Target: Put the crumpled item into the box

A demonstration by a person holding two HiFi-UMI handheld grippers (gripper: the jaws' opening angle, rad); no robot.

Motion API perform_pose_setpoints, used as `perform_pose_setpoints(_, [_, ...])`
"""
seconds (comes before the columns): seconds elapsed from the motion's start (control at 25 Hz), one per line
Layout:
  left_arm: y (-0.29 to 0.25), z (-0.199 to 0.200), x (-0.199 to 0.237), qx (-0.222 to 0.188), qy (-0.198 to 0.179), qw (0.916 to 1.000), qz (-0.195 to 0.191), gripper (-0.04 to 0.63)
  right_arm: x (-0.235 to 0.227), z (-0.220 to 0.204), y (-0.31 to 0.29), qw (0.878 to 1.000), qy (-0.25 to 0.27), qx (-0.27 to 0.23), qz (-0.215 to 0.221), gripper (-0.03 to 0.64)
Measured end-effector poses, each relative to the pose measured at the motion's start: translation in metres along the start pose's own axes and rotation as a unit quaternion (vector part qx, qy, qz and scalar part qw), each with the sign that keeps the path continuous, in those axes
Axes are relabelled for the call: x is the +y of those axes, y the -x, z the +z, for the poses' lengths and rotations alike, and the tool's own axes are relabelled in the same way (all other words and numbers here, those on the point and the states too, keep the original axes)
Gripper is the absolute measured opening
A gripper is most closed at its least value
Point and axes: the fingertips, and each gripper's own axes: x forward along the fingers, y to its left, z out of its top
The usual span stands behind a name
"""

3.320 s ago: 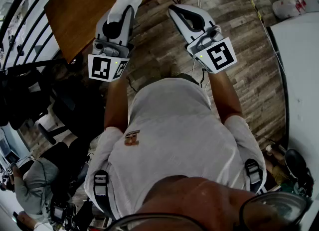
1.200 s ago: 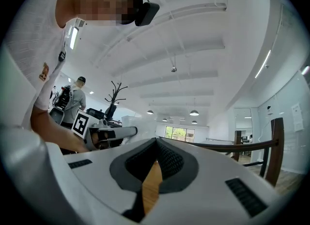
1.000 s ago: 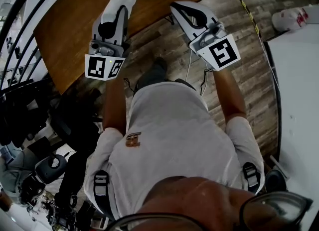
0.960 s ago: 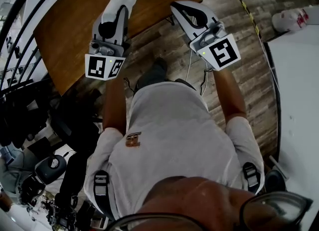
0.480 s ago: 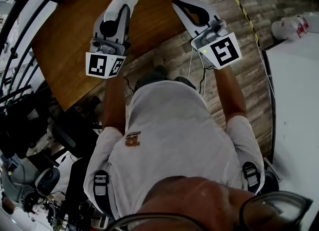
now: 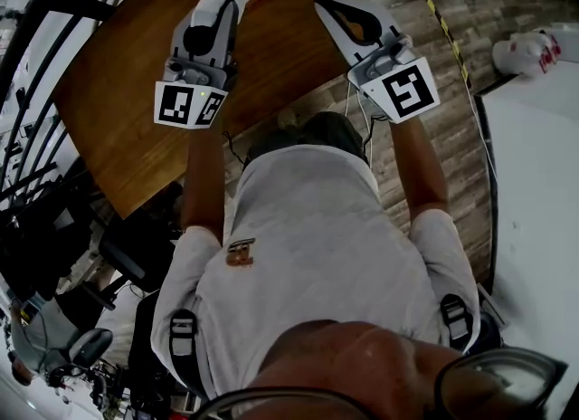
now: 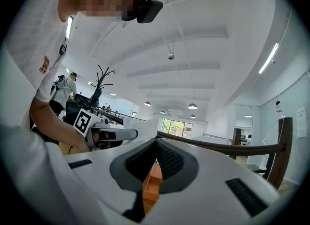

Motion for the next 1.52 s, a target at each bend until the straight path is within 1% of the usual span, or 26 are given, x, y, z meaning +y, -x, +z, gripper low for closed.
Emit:
perform_pose_setpoints(0.24, [-0.035, -0.016, 0.015, 0.018, 0.016, 0.9997, 0.009, 0.071, -0.036, -0.01, -0.016, 1.0, 0.016, 0.006, 0.009, 0.032])
perform_pose_setpoints(0.44, [-0.067, -0.039, 0.027, 0.042, 0.037, 0.9982, 0.024, 0.071, -0.061, -0.024, -0.032, 0.999, 0.03, 0.006, 0.039, 0.032])
perform_pose_setpoints(0.68, [-0.103, -0.077, 0.043, 0.079, 0.067, 0.9936, 0.047, 0.071, -0.095, -0.05, -0.043, 0.995, 0.06, 0.035, 0.068, 0.032])
perform_pose_setpoints(0.76, [-0.114, -0.09, 0.046, 0.094, 0.075, 0.9912, 0.055, 0.071, -0.109, -0.06, -0.046, 0.994, 0.063, 0.045, 0.073, 0.032])
perform_pose_setpoints(0.84, [-0.126, -0.104, 0.05, 0.112, 0.082, 0.9883, 0.063, 0.071, -0.122, -0.071, -0.051, 0.994, 0.056, 0.053, 0.075, 0.032])
perform_pose_setpoints(1.0, [-0.143, -0.136, 0.061, 0.155, 0.105, 0.9794, 0.076, 0.071, -0.14, -0.093, -0.065, 0.994, 0.016, 0.071, 0.078, 0.032])
perform_pose_setpoints(1.16, [-0.157, -0.166, 0.072, 0.195, 0.128, 0.9681, 0.092, 0.071, -0.149, -0.11, -0.072, 0.993, 0.004, 0.076, 0.093, 0.032])
perform_pose_setpoints(1.36, [-0.169, -0.201, 0.095, 0.24, 0.159, 0.9505, 0.117, 0.071, -0.161, -0.128, -0.083, 0.991, -0.008, 0.082, 0.107, 0.032])
perform_pose_setpoints(1.52, [-0.176, -0.226, 0.105, 0.269, 0.185, 0.9362, 0.131, 0.071, -0.17, -0.139, -0.081, 0.99, -0.017, 0.085, 0.111, 0.032])
